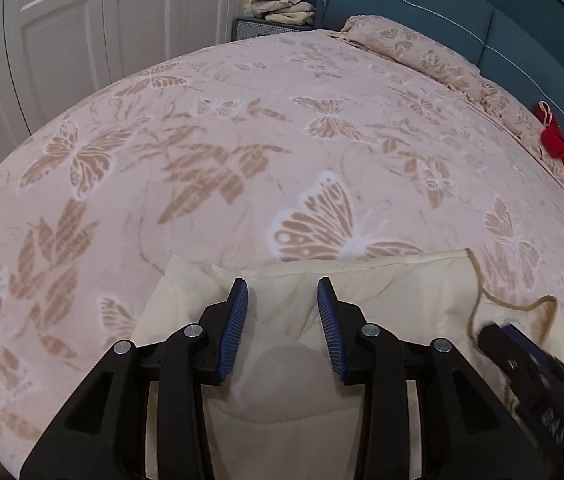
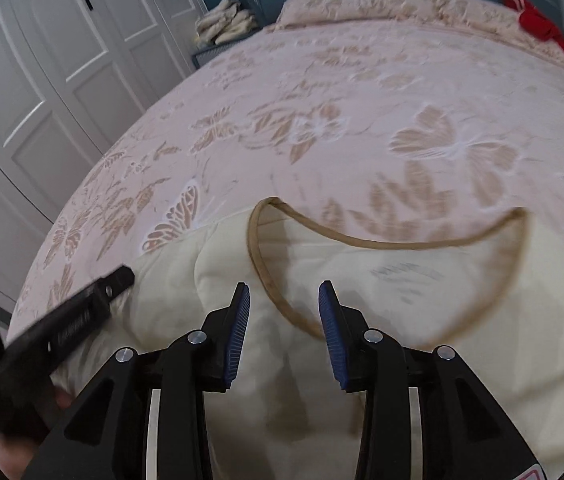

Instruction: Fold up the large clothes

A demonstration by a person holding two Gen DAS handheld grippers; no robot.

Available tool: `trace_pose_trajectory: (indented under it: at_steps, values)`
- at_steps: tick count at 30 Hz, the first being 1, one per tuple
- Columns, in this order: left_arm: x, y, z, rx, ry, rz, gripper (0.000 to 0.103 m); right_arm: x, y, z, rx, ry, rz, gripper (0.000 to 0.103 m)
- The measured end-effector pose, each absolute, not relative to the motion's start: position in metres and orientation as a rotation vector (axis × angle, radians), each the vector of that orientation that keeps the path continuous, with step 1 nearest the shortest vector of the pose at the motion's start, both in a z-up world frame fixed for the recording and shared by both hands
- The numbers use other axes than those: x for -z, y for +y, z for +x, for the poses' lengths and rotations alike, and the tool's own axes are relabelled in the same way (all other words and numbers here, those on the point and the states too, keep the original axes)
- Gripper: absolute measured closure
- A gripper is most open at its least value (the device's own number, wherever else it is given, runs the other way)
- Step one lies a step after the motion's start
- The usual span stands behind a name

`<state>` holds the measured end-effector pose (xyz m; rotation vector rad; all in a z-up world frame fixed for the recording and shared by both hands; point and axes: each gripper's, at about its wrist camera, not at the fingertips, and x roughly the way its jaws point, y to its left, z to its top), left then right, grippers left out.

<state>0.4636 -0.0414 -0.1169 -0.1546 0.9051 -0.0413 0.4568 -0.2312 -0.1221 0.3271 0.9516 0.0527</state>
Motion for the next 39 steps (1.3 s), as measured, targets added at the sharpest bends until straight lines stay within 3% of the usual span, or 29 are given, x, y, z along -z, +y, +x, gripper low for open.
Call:
trace_pose_trajectory:
  at_steps: [5,6,7,8,11,14,22,29,34,39]
  values:
    - [0.126,-0.046,0.462,0.036,0.871,-0.134,0.068,0.139,-0.223,0.479,-0.088,0.977,0.372,0.067]
    - [0.127,-0.045,0.462,0.036,0.867,-0.137,0.068,0.142,-0.220,0.482,-0.094,0.985,0.363,0.072]
    - [0.127,-0.044,0.462,0.038,0.864,-0.143,0.068,0.142,-0.218,0.484,-0.100,0.982,0.347,0.096]
    - [0.127,-0.044,0.463,0.039,0.864,-0.146,0.068,0.140,-0.218,0.483,-0.103,0.970,0.346,0.101]
    - [0.130,-0.043,0.463,0.043,0.861,-0.153,0.068,0.129,-0.226,0.472,-0.055,0.887,0.353,0.102]
    - [0.133,-0.047,0.461,0.041,0.854,-0.127,0.068,0.152,-0.220,0.476,-0.027,0.956,0.294,0.102]
    - [0.137,-0.048,0.463,0.028,0.861,-0.108,0.068,0.131,-0.250,0.432,-0.010,0.881,0.346,0.101]
    - [0.139,-0.052,0.463,0.012,0.855,-0.074,0.068,0.149,-0.245,0.426,-0.038,0.980,0.265,0.103]
    - [0.139,-0.054,0.462,0.011,0.857,-0.070,0.067,0.121,-0.281,0.391,0.091,0.860,0.339,0.103]
    - [0.109,-0.051,0.446,0.058,0.844,-0.145,0.060,0.090,-0.339,0.344,0.176,0.785,0.358,0.094]
